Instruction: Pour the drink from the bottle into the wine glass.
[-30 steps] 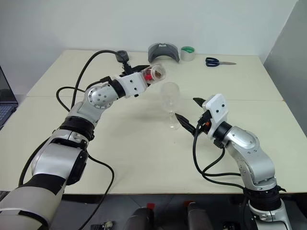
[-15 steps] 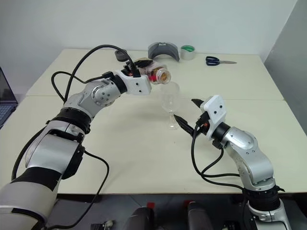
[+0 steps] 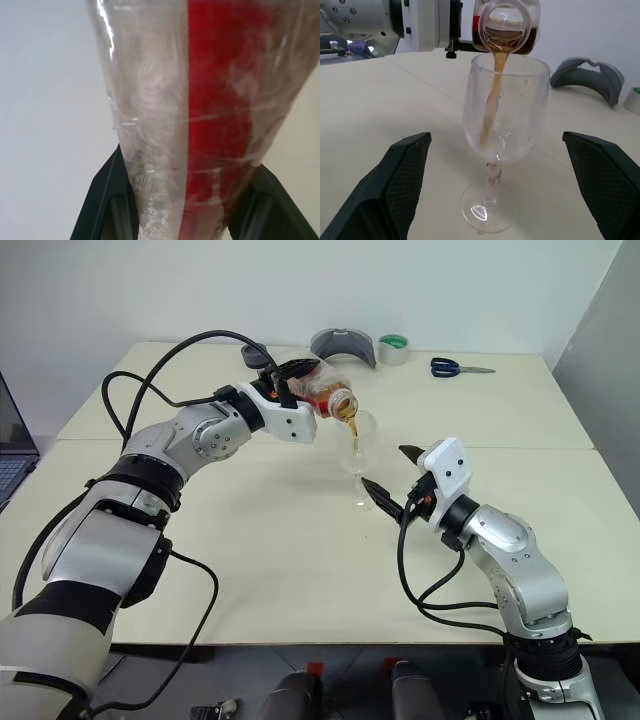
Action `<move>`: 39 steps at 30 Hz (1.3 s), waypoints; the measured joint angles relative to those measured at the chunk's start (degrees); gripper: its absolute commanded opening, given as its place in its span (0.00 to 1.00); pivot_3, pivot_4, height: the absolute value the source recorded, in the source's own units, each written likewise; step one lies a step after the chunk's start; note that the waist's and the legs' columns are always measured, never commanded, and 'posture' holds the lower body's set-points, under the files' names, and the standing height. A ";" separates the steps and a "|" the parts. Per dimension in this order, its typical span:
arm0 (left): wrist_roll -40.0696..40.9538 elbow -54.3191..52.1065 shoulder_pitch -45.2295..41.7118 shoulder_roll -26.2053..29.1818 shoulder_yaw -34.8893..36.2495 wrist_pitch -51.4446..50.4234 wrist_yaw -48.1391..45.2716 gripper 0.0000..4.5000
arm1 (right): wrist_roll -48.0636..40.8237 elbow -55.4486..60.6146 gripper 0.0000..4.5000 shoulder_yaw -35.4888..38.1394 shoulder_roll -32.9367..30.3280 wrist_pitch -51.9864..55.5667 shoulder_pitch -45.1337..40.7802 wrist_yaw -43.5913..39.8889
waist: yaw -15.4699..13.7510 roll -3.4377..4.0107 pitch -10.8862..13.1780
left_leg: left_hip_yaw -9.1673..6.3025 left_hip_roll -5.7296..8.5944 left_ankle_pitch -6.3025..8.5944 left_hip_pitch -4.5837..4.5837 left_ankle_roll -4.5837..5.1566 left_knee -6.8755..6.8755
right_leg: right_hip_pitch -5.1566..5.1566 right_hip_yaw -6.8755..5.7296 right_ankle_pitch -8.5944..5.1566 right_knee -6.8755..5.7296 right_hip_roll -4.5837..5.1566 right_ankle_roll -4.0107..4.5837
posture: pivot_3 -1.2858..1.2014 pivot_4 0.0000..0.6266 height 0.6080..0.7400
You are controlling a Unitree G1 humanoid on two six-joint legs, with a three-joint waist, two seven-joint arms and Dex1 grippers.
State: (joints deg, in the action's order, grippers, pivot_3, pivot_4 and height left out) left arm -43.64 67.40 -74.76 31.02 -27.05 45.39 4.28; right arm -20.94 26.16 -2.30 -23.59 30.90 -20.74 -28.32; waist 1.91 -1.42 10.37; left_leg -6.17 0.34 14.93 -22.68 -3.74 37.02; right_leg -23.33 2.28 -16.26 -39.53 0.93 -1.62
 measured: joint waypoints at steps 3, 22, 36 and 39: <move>-0.49 0.29 -0.45 0.31 -0.34 -0.10 0.94 0.38 | -0.10 0.30 1.00 0.00 0.19 0.35 -0.18 0.29 | -0.01 0.00 0.00 | -0.01 0.01 0.00 0.00 0.01 0.00 | 0.00 -0.01 0.00 -0.01 0.01 0.00 | 0.52 0.24 1.00; -2.77 2.69 -3.39 0.30 -3.15 -1.19 5.15 0.38 | -0.02 5.95 1.00 -2.40 4.14 2.79 0.22 5.86 | 0.03 0.00 0.00 | -0.02 0.04 -0.01 -0.02 0.00 0.03 | 0.00 -0.03 0.00 -0.05 0.05 0.00 | 0.52 0.24 1.00; -3.90 3.49 -4.44 0.29 -4.15 -1.41 6.52 0.38 | 0.23 6.50 1.00 -3.49 4.62 3.69 1.76 6.24 | 0.05 0.00 0.00 | -0.01 0.06 -0.01 -0.01 0.01 0.04 | -0.01 -0.03 0.00 -0.09 0.06 0.00 | 0.52 0.24 1.00; -4.01 3.78 -4.44 0.29 -4.19 -1.42 6.72 0.38 | 0.65 6.50 1.00 -3.53 4.62 3.68 2.02 6.21 | 0.05 0.00 0.00 | -0.01 0.06 -0.01 -0.01 0.01 0.05 | -0.01 -0.03 0.00 -0.09 0.06 -0.01 | 0.52 0.24 1.00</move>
State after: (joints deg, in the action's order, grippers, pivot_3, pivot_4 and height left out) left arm -47.65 71.18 -79.20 31.32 -31.24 43.97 11.00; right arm -20.29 32.66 -5.83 -18.97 34.59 -18.71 -22.11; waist 1.96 -1.42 10.37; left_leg -6.18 0.40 14.91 -22.69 -3.73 37.06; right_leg -23.34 2.25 -16.26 -39.63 0.99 -1.63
